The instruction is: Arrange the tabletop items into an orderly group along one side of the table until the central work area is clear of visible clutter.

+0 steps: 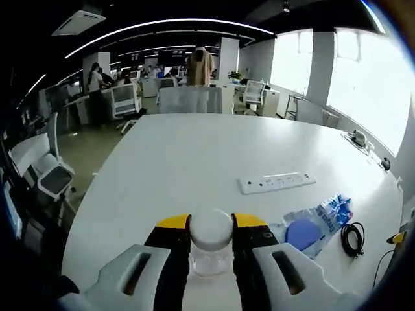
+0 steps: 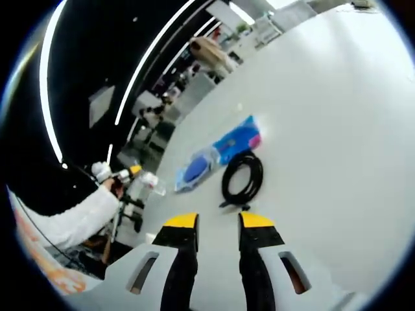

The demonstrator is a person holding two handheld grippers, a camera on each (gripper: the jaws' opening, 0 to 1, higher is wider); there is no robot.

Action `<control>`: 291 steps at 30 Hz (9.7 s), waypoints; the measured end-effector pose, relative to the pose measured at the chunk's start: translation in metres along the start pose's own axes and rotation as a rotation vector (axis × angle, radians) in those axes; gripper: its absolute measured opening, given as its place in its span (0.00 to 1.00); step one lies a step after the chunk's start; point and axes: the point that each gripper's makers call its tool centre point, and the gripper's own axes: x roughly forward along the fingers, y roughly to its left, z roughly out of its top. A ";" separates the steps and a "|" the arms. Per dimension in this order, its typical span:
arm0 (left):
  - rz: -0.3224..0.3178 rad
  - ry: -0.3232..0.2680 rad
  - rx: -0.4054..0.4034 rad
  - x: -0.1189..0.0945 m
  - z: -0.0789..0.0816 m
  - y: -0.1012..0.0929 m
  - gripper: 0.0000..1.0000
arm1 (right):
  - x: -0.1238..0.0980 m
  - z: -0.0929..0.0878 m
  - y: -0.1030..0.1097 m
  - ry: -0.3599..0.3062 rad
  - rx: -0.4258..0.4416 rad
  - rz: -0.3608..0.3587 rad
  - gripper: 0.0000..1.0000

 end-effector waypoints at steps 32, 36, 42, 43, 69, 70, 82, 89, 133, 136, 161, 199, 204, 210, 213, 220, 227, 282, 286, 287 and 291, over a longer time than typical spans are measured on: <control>0.003 -0.033 -0.027 -0.046 -0.013 -0.026 0.84 | -0.004 0.001 0.006 -0.025 0.003 0.045 0.21; -0.003 -0.028 -0.031 -0.062 -0.027 -0.032 0.84 | -0.005 -0.002 0.006 -0.017 -0.007 0.048 0.21; -0.001 -0.023 -0.041 -0.086 -0.049 -0.036 0.85 | -0.005 -0.006 0.008 0.005 -0.056 0.041 0.22; -0.006 -0.020 -0.045 -0.090 -0.054 -0.038 0.86 | -0.005 -0.007 0.008 0.015 -0.086 0.033 0.22; -0.088 0.105 -0.126 -0.143 -0.176 -0.100 0.94 | 0.003 -0.024 0.000 0.149 -0.372 -0.041 0.44; -0.090 0.110 -0.115 -0.144 -0.178 -0.101 0.94 | 0.003 -0.023 0.000 0.146 -0.369 -0.040 0.44; -0.105 0.191 -0.051 -0.151 -0.210 -0.102 0.89 | 0.001 -0.024 -0.001 0.138 -0.329 -0.034 0.42; -0.079 0.230 -0.067 -0.158 -0.235 -0.106 0.81 | 0.003 -0.026 0.000 0.142 -0.322 -0.032 0.42; -0.752 -0.209 -0.174 -0.175 -0.107 -0.276 0.37 | 0.012 -0.004 0.059 0.042 -0.221 0.180 0.38; -0.799 -0.205 -0.142 -0.180 -0.106 -0.289 0.37 | 0.010 0.004 0.076 0.010 -0.237 0.239 0.39; -1.221 -0.228 -0.088 -0.243 -0.092 -0.345 0.35 | -0.016 -0.009 0.201 0.078 -0.324 0.847 0.44; -1.239 -0.054 0.905 -0.270 -0.086 -0.339 0.03 | -0.014 -0.013 0.200 0.140 -0.518 0.836 0.38; -1.215 -0.025 0.877 -0.267 -0.088 -0.333 0.00 | -0.009 -0.018 0.203 0.158 -0.536 0.843 0.37; -1.168 0.017 0.882 -0.262 -0.094 -0.322 0.00 | -0.002 -0.024 0.202 0.170 -0.578 0.821 0.39; -1.122 0.030 0.875 -0.256 -0.093 -0.310 0.00 | 0.004 -0.022 0.192 0.162 -0.593 0.770 0.36; -0.926 0.131 0.846 -0.226 -0.088 -0.264 0.00 | 0.004 -0.027 0.162 0.182 -0.566 0.664 0.37; -0.757 0.241 0.866 -0.196 -0.080 -0.216 0.00 | 0.001 -0.036 0.139 0.209 -0.574 0.584 0.38; -0.390 0.681 0.926 0.006 -0.089 -0.108 0.00 | 0.014 -0.016 0.045 0.188 -0.372 0.245 0.41; -0.397 0.684 0.948 0.007 -0.095 -0.109 0.00 | 0.015 -0.015 0.044 0.188 -0.369 0.243 0.41; -0.401 0.688 0.956 0.006 -0.097 -0.110 0.00 | 0.015 -0.015 0.044 0.188 -0.368 0.243 0.41; -0.402 0.682 0.963 0.008 -0.098 -0.111 0.00 | 0.016 -0.015 0.044 0.198 -0.372 0.246 0.41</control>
